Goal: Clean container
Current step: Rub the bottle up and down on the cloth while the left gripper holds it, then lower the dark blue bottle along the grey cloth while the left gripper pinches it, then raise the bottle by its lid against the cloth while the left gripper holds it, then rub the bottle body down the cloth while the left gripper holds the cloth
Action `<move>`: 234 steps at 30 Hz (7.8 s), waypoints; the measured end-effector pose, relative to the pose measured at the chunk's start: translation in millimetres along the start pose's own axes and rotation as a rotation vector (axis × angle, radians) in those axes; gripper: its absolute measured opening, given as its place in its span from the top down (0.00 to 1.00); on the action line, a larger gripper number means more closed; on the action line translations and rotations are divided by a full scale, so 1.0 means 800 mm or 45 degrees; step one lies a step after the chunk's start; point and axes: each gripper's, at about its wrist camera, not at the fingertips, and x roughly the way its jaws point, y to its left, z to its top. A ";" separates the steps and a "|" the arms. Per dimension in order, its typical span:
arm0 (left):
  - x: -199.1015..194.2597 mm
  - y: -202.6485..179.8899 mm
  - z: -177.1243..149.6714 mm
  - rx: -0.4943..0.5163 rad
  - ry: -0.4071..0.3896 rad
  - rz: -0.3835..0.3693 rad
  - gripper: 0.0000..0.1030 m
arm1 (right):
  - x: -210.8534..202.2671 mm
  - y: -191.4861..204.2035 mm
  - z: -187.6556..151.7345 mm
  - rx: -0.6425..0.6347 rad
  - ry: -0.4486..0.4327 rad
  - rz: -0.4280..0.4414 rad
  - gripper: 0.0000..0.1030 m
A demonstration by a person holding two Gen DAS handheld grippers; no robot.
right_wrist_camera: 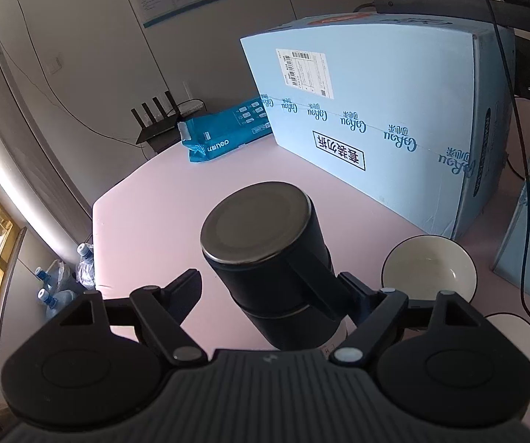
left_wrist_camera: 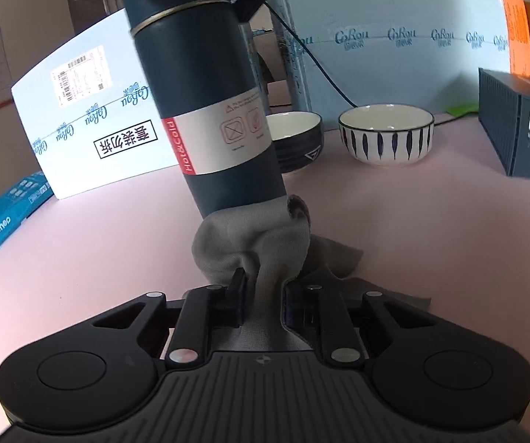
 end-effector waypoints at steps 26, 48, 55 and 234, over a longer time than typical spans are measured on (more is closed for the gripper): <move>-0.090 0.052 0.104 -0.331 -0.439 0.074 0.84 | -0.009 -0.054 0.013 0.317 -0.266 0.245 0.50; 0.006 0.049 0.032 -0.300 0.041 0.011 0.85 | -0.005 -0.064 0.003 0.345 -0.270 0.290 0.47; -0.052 0.047 0.065 -0.302 -0.184 0.057 0.85 | -0.006 -0.066 0.004 0.341 -0.262 0.268 0.42; -0.107 0.052 0.119 -0.219 -0.487 0.055 0.82 | 0.017 -0.086 -0.008 0.432 -0.215 0.348 0.14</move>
